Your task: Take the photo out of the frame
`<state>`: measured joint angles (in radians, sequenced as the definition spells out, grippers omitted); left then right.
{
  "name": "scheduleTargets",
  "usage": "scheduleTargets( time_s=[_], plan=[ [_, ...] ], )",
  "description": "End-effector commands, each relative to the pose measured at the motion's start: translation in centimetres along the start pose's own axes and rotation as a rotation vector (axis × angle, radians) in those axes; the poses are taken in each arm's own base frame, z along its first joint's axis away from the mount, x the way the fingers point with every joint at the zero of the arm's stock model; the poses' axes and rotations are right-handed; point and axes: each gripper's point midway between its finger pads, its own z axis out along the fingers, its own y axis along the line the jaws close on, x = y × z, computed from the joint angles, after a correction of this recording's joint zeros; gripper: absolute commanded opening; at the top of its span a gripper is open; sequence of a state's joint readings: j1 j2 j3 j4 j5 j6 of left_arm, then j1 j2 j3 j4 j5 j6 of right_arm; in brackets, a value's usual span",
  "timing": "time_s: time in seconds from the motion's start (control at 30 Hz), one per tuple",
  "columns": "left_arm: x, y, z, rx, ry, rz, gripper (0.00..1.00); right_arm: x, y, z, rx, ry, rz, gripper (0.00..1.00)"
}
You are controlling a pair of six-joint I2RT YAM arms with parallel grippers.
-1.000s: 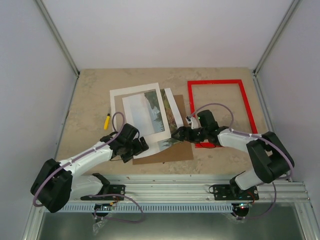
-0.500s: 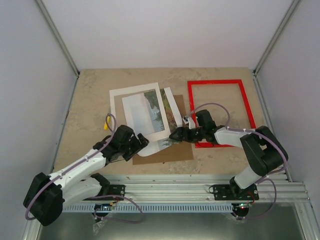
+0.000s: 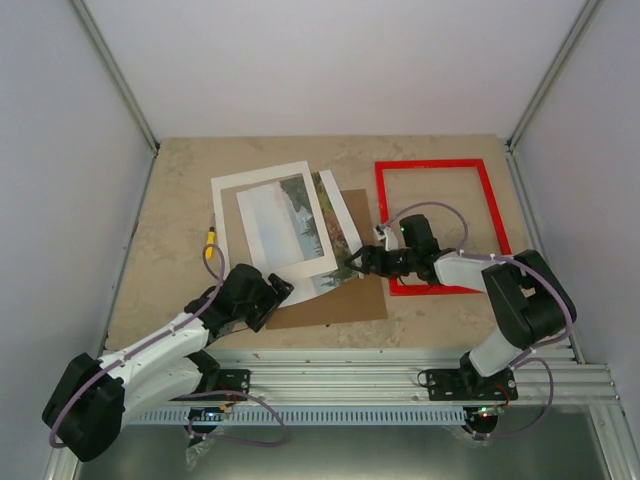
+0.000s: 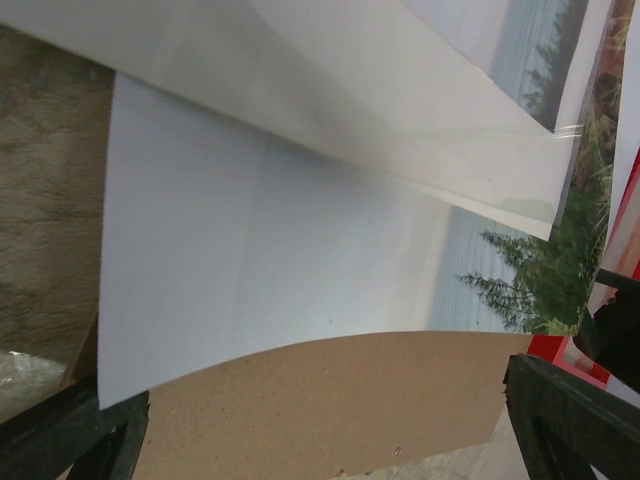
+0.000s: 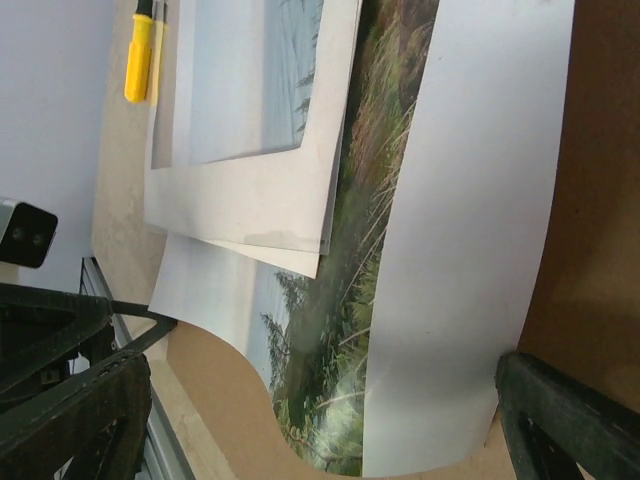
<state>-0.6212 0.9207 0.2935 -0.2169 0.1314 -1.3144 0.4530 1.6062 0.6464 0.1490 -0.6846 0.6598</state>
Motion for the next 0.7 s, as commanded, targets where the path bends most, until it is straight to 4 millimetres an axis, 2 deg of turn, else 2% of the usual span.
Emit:
scheduleTargets(
  time_s=[0.0,0.17,0.3,0.47,0.53,0.67],
  plan=[
    [-0.2,0.7,0.3,-0.026,-0.014,0.002,0.99,-2.0,1.4,0.4,-0.051,-0.023,-0.094,0.94],
    [-0.2,0.1,0.4,-0.039,-0.003,0.043,0.99,-3.4,1.7,0.7,-0.044,-0.034,-0.12,0.94],
    [-0.5,-1.2,0.0,-0.03,-0.003,0.091,1.0,-3.4,1.8,1.1,-0.064,-0.019,-0.114,0.94],
    [-1.3,-4.4,-1.3,-0.065,-0.033,0.296,1.0,-4.0,1.1,0.5,0.001,-0.033,-0.11,0.94],
    [-1.9,-5.6,-1.8,-0.103,-0.048,0.355,1.0,-4.4,-0.2,-0.2,0.1,-0.025,-0.1,0.94],
    [-3.3,-4.4,-1.9,-0.213,-0.102,0.348,1.0,-5.2,-1.4,-0.8,0.234,0.015,-0.113,0.94]
  ],
)
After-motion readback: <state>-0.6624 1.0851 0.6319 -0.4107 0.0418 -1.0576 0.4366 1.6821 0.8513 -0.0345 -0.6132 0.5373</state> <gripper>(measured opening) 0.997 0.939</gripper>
